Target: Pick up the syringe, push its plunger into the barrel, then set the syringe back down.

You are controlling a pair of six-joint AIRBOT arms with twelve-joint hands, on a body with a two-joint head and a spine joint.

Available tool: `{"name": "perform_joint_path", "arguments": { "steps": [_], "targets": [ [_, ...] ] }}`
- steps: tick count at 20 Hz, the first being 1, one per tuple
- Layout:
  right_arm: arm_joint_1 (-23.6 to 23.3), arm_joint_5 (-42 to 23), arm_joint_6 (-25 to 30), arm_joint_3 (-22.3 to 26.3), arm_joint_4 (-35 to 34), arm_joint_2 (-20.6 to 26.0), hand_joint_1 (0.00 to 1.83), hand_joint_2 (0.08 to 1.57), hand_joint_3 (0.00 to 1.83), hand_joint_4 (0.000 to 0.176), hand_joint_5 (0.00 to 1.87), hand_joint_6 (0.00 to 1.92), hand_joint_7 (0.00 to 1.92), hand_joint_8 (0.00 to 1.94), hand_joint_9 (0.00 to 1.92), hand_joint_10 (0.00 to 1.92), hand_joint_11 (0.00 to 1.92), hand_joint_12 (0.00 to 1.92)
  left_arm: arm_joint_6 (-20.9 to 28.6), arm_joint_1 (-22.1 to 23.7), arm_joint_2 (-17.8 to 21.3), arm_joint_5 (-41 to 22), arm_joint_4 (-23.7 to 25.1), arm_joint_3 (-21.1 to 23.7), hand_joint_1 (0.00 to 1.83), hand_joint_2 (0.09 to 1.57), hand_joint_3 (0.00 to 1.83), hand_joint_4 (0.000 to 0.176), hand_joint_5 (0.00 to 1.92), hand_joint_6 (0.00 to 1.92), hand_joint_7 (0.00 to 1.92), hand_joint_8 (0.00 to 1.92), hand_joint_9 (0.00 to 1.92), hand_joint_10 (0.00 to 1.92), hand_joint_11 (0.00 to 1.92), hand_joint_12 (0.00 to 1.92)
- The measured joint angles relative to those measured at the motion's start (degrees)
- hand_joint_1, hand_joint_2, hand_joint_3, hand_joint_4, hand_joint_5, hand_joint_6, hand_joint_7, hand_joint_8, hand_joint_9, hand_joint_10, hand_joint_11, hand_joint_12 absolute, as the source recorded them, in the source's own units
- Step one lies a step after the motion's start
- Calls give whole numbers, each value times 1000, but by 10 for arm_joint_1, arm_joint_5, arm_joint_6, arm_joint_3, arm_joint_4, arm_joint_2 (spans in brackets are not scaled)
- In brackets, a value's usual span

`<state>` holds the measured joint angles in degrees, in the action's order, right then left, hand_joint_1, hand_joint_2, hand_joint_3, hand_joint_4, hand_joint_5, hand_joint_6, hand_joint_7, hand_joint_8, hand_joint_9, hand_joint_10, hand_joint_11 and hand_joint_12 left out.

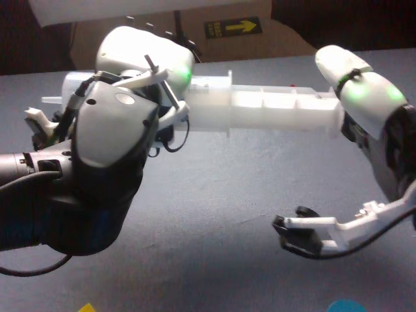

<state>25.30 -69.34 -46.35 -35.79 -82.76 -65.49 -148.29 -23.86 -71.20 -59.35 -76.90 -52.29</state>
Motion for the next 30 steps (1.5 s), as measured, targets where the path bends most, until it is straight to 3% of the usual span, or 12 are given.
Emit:
{"name": "perform_joint_path", "arguments": {
  "steps": [3, 19, 30],
  "targets": [
    [-12, -5, -1, -7, 6, -19, 0, 1112, 1, 0, 137, 10, 129, 9, 126, 11, 0, 426, -2, 0, 1, -11, -3, -1, 1478, 1204, 0, 0, 767, 1199, 671, 1320, 760, 1300, 610, 1707],
    [-41, -10, -22, -34, 9, -98, 0, 1131, 1, 0, 144, 4, 122, 6, 114, 5, 0, 350, -12, 1, 3, -22, -19, -3, 1476, 1210, 0, 0, 762, 1205, 635, 1341, 750, 1321, 617, 1711],
    [-51, 14, -32, -36, 18, -127, 0, 1138, 0, 0, 166, 4, 141, 5, 140, 6, 0, 414, -14, 2, 3, -15, -21, -2, 1476, 1208, 0, 0, 778, 1188, 629, 1356, 730, 1333, 635, 1679]
  ]
}}
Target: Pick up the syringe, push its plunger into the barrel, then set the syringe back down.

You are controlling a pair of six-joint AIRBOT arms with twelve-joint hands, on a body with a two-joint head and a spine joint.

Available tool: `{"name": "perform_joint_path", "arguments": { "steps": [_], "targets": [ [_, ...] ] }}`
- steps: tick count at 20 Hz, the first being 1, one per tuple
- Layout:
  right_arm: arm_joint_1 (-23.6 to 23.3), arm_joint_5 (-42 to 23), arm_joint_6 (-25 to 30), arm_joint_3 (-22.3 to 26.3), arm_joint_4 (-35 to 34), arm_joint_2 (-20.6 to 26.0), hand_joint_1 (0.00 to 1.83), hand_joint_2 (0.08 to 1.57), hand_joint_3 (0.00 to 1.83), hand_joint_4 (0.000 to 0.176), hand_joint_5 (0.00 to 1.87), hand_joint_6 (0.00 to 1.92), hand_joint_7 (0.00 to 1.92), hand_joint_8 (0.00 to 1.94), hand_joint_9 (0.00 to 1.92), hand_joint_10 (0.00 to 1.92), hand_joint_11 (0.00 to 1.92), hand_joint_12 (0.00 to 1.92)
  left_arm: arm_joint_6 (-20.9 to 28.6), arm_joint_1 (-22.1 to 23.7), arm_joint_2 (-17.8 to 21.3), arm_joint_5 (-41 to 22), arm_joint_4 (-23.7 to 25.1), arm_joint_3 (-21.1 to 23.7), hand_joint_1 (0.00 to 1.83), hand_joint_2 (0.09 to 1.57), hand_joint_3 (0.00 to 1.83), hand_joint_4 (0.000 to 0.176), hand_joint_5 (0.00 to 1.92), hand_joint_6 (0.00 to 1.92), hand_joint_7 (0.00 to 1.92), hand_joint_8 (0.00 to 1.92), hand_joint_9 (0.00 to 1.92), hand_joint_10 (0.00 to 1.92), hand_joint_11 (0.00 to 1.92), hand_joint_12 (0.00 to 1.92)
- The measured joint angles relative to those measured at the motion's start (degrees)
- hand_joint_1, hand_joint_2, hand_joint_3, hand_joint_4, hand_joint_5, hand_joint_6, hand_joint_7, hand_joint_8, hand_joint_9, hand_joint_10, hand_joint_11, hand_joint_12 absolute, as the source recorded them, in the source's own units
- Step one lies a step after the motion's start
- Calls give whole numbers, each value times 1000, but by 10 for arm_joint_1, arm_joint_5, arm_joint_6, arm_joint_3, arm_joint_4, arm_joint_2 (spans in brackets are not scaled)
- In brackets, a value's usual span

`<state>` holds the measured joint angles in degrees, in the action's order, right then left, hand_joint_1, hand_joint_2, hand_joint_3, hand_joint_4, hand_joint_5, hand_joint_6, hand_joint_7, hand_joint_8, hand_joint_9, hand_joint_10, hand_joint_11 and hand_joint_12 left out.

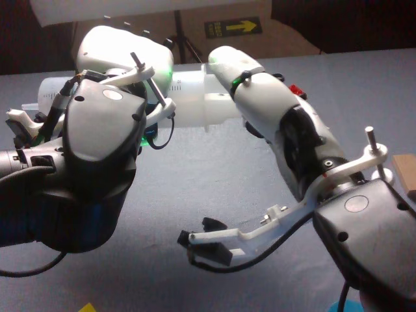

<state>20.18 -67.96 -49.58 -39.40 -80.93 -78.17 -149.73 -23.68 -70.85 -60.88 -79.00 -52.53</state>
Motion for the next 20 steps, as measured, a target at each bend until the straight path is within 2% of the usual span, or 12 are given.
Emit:
{"name": "perform_joint_path", "arguments": {
  "steps": [3, 7, 10, 11, 12, 13, 14, 20],
  "targets": [
    [0, 16, -1, 0, 7, -3, 0, 1143, 1, 0, 154, 1, 131, 2, 132, 3, 0, 376, 0, 0, 0, 3, 0, 2, 1476, 1202, 0, 0, 790, 1184, 640, 1324, 749, 1306, 645, 1668],
    [0, 24, -1, 0, 10, -5, 0, 1138, 0, 0, 138, 1, 120, 0, 120, 0, 0, 365, 0, 0, 0, 7, 0, 2, 1475, 1218, 0, 0, 769, 1219, 620, 1392, 745, 1350, 557, 1702],
    [0, 25, -2, 0, 12, -3, 0, 1144, 1, 0, 145, 2, 132, 3, 131, 3, 0, 398, 1, 0, 4, 11, 0, 2, 1475, 1208, 0, 0, 800, 1194, 640, 1331, 746, 1322, 582, 1697],
    [0, 30, -2, 1, 14, 3, 0, 1149, 2, 0, 136, 1, 122, 2, 120, 1, 0, 384, 3, 0, 4, 11, 1, 3, 1482, 1169, 0, 0, 932, 1019, 727, 1254, 832, 1231, 624, 1677],
    [0, 35, -2, 5, 17, 11, 0, 1149, 1, 0, 135, 1, 120, 1, 112, 1, 0, 362, 7, 0, 4, 11, 2, 3, 1483, 1155, 0, 0, 960, 975, 746, 1228, 853, 1206, 647, 1669],
    [0, 39, -3, 12, 20, 23, 0, 1150, 1, 0, 129, 0, 113, 0, 109, 1, 0, 357, 10, 0, 3, 14, 6, 4, 1477, 1195, 2, 0, 825, 1151, 670, 1295, 760, 1298, 619, 1687],
    [0, 42, -3, 17, 24, 32, 0, 1146, 0, 0, 127, 0, 111, 0, 111, 1, 0, 354, 12, 0, 3, 15, 10, 5, 1475, 1213, 1, 0, 786, 1217, 630, 1349, 737, 1335, 577, 1699],
    [0, 48, -7, 37, 63, 90, 0, 1144, 0, 0, 133, 0, 124, 2, 124, 2, 0, 384, 27, -6, 1, 18, 36, 12, 1476, 1211, 0, 0, 787, 1206, 640, 1364, 754, 1332, 561, 1685]
  ]
}}
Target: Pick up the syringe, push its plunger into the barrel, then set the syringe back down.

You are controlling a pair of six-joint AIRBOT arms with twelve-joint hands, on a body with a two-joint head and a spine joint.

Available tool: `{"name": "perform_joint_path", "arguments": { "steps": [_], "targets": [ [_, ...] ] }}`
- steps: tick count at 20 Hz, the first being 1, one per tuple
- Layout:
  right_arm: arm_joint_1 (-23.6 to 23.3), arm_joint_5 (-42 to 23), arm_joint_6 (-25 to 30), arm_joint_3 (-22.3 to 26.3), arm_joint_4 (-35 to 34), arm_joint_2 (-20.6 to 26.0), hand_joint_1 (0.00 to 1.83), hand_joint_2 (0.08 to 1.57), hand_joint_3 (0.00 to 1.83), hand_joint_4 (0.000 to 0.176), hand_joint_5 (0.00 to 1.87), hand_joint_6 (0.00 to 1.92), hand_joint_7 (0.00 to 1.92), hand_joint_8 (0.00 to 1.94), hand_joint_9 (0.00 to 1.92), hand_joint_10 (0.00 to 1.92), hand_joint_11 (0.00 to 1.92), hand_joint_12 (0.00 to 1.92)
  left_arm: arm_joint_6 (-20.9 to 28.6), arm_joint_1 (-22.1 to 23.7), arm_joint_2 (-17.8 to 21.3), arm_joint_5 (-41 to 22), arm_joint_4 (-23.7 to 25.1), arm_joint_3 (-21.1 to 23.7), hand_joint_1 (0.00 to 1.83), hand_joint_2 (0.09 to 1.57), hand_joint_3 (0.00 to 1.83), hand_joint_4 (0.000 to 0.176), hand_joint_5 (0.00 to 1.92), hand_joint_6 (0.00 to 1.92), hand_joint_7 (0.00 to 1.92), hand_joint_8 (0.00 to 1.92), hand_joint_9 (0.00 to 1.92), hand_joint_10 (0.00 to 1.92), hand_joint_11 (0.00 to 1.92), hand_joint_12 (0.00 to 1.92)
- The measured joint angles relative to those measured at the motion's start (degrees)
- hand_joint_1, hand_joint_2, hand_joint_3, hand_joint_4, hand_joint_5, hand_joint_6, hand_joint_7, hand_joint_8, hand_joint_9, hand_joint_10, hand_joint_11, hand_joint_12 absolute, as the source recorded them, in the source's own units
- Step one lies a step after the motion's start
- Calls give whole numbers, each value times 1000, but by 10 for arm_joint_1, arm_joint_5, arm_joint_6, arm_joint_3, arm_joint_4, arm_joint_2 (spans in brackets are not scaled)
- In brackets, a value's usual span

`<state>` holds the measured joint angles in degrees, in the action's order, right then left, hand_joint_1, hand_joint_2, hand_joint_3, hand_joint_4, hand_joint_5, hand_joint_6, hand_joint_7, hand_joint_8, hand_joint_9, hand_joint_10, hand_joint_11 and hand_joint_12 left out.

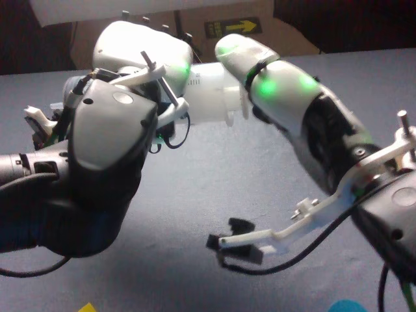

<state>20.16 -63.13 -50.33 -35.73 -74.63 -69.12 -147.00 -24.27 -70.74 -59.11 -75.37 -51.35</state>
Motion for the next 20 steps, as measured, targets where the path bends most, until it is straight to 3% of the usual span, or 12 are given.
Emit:
{"name": "perform_joint_path", "arguments": {
  "steps": [1, 2, 3, 4, 7, 11, 12, 16, 20],
  "targets": [
    [0, -2, -1, 1, 18, 10, 0, 1144, 0, 0, 131, 0, 125, 2, 124, 2, 0, 387, -1, -4, -4, 5, -2, 2, 1484, 1169, 0, 0, 925, 1026, 735, 1275, 845, 1234, 608, 1652],
    [0, -3, -1, 1, 23, 15, 0, 1141, 0, 0, 140, 2, 135, 3, 130, 3, 0, 403, -1, -6, -6, 7, -6, 4, 1476, 1206, 0, 0, 822, 1162, 654, 1365, 763, 1333, 544, 1672],
    [-5, -6, -6, 4, 27, 29, 0, 1140, 0, 0, 148, 3, 144, 4, 134, 3, 0, 428, 0, -13, -9, 15, -8, 7, 1482, 1175, 0, 0, 931, 1011, 719, 1303, 811, 1271, 603, 1664],
    [-5, -9, -10, 5, 27, 35, 0, 1142, 0, 0, 143, 1, 138, 1, 126, 1, 0, 412, 1, -15, -10, 18, -10, 7, 1476, 1207, 0, 0, 825, 1152, 641, 1362, 734, 1337, 575, 1690],
    [0, -13, -37, 17, 35, 58, 0, 1139, 0, 0, 143, 0, 141, 0, 135, 0, 0, 412, 2, -24, -14, 13, -2, 7, 1473, 1216, 0, 0, 786, 1219, 607, 1357, 699, 1338, 621, 1701],
    [26, -10, -82, 29, 87, 63, 0, 1138, 0, 0, 156, 4, 147, 4, 148, 4, 0, 428, 1, -43, -27, 5, -7, 0, 1476, 1217, 1, 0, 761, 1229, 622, 1381, 725, 1336, 592, 1709],
    [34, 3, -139, 35, 88, 71, 0, 1138, 0, 0, 157, 4, 148, 4, 149, 4, 0, 428, 3, -56, -34, 9, -1, -2, 1476, 1218, 1, 0, 758, 1230, 618, 1390, 724, 1341, 586, 1713],
    [36, 14, -180, 50, 90, 88, 0, 1137, 0, 0, 151, 0, 149, 1, 141, 0, 0, 405, -2, -68, -50, 8, 3, -17, 1478, 1213, 0, 0, 736, 1252, 613, 1380, 736, 1339, 643, 1657],
    [29, 68, -191, 64, 147, 129, 0, 1138, 0, 0, 156, 2, 156, 3, 151, 3, 0, 447, -14, -75, -66, 14, 12, -30, 1475, 1220, 0, 0, 751, 1252, 599, 1375, 706, 1364, 623, 1684]
  ]
}}
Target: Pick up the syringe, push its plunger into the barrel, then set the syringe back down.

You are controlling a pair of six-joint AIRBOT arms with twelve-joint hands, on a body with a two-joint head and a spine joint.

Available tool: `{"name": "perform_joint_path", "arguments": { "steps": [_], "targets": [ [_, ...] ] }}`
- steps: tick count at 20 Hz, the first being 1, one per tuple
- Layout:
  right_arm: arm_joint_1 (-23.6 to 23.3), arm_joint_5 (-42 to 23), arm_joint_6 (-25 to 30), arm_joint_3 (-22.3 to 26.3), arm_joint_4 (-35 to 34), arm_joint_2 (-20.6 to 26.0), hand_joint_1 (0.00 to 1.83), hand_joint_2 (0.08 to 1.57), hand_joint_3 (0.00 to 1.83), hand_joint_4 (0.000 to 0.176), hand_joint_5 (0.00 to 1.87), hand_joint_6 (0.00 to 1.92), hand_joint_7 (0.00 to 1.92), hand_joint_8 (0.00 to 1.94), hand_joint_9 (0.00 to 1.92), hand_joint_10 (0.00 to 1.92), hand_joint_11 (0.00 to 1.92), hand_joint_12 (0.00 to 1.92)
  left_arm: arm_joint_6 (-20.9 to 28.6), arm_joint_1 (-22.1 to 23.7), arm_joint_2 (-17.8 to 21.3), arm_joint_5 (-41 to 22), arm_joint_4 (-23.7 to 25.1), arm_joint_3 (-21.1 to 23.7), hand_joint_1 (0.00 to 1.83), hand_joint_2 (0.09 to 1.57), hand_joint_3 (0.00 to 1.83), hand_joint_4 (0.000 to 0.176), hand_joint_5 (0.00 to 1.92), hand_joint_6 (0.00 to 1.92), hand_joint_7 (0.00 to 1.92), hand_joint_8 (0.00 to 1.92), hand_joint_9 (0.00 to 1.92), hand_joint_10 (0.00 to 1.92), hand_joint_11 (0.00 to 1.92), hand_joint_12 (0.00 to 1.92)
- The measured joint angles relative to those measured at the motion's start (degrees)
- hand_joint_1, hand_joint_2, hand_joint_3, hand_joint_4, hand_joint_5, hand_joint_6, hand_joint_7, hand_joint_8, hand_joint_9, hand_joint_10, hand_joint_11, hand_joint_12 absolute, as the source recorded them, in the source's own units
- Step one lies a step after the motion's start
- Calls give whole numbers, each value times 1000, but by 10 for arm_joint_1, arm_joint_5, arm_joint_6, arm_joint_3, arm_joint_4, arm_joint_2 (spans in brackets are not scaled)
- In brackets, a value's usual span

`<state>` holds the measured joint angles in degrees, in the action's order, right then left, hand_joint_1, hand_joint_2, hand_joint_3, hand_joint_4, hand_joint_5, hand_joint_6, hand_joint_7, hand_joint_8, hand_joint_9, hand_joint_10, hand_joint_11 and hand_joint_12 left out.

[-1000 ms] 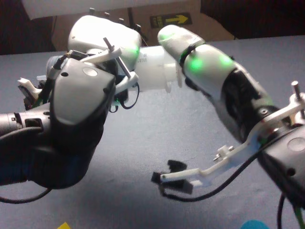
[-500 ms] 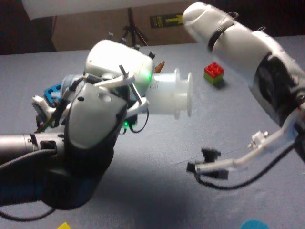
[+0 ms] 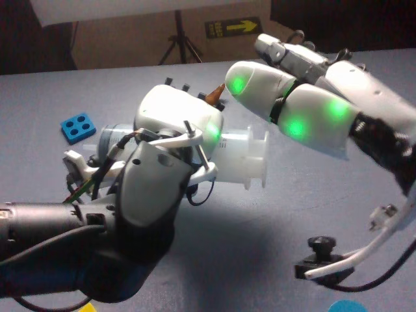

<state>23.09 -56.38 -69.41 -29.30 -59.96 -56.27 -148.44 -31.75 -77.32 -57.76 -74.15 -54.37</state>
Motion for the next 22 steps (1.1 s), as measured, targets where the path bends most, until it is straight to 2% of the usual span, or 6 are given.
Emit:
{"name": "perform_joint_path", "arguments": {
  "steps": [3, 4, 6, 10, 15, 22],
  "targets": [
    [-5, 3, -48, 2, 7, 10, 0, 1142, 1, 0, 135, 5, 142, 6, 134, 6, 0, 409, -21, -2, -11, 5, -5, -9, 1474, 1218, 0, 0, 781, 1233, 619, 1354, 716, 1353, 576, 1703],
    [-15, -4, -124, 16, -10, 17, 0, 1154, 2, 0, 150, 4, 154, 2, 137, 2, 0, 419, -37, -2, -20, 15, -4, -23, 1481, 1167, 1, 0, 944, 1031, 723, 1269, 831, 1248, 597, 1663],
    [-38, -3, -227, 29, -41, 27, 0, 1155, 2, 0, 139, 0, 142, 0, 129, 0, 0, 414, -45, -4, -25, 20, -3, -30, 1480, 1170, 0, 0, 949, 1028, 722, 1282, 836, 1261, 570, 1662],
    [-58, 29, -377, 25, -143, 51, 0, 1154, 1, 0, 144, 3, 146, 2, 131, 2, 0, 425, -45, -17, -33, 30, -6, -36, 1471, 1234, 0, 0, 741, 1265, 574, 1395, 688, 1403, 577, 1739],
    [-68, 69, -474, 30, -178, 60, 0, 1157, 0, 0, 158, 6, 153, 5, 141, 7, 0, 460, -44, -24, -32, 16, -34, -35, 1483, 1167, 0, 0, 917, 1045, 720, 1260, 862, 1246, 604, 1665],
    [-50, 66, -488, 30, -154, 61, 0, 1159, 0, 0, 160, 2, 157, 4, 139, 2, 0, 466, -44, -23, -32, 6, -47, -35, 1473, 1226, 0, 0, 743, 1266, 599, 1360, 719, 1371, 572, 1726]
  ]
}}
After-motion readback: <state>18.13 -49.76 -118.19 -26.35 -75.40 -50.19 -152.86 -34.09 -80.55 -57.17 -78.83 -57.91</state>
